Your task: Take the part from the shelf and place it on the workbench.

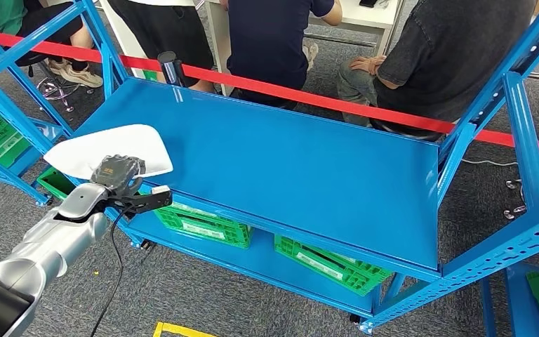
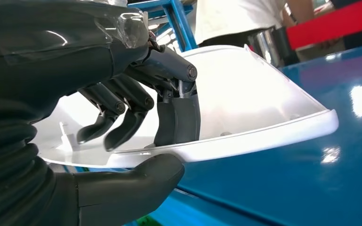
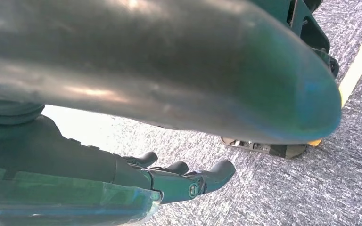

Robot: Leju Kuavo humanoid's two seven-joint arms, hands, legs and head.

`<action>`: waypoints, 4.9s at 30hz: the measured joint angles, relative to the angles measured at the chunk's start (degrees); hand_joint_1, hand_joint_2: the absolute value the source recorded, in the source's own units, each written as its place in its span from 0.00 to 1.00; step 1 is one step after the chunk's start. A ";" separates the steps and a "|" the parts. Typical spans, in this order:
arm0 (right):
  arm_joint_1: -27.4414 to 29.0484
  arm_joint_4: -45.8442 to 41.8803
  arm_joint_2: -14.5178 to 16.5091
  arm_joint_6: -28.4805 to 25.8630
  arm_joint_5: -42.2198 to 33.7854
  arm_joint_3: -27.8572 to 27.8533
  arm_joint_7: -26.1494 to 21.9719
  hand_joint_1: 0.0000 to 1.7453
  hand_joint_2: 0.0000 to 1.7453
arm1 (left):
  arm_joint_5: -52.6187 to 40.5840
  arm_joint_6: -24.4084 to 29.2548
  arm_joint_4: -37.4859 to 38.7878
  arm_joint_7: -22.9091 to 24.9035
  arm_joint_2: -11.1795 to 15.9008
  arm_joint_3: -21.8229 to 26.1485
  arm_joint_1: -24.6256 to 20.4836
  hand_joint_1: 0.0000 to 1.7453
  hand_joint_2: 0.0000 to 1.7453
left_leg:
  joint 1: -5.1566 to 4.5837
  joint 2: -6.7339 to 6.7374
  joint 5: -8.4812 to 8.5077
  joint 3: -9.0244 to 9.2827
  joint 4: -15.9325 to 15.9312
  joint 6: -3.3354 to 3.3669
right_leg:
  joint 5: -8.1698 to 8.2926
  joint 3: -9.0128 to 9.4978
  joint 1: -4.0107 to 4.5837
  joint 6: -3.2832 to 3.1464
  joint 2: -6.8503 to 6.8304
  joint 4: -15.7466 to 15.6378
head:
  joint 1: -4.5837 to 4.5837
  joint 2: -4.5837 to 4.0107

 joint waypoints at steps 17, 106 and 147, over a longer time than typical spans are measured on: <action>0.83 0.00 -0.07 0.33 -2.70 0.24 -2.24 0.00 0.00 | 44.12 -13.68 -20.91 -13.06 -0.11 14.55 10.45 1.00 1.00 | 0.00 0.00 -0.02 -0.02 -0.01 0.01 | 0.00 0.00 0.00 0.00 0.00 -0.01 | 0.00 0.00; -4.06 -0.49 -4.09 -8.45 -3.82 6.46 -3.19 0.00 0.00 | 73.14 -17.70 -83.02 -15.56 -4.69 26.06 33.12 1.00 1.00 | -0.01 -0.01 -0.07 -0.01 0.01 0.07 | 0.00 0.10 -0.02 0.01 -0.03 -0.04 | 0.00 0.00; -2.84 -1.14 -8.00 -9.56 -2.85 7.26 -3.65 0.00 0.00 | 73.34 -17.01 -75.21 -14.97 -11.05 20.93 29.71 1.00 1.00 | 0.02 0.09 0.24 0.21 -0.12 2.06 | -0.03 0.16 -0.20 0.96 -0.13 -0.03 | 0.01 0.00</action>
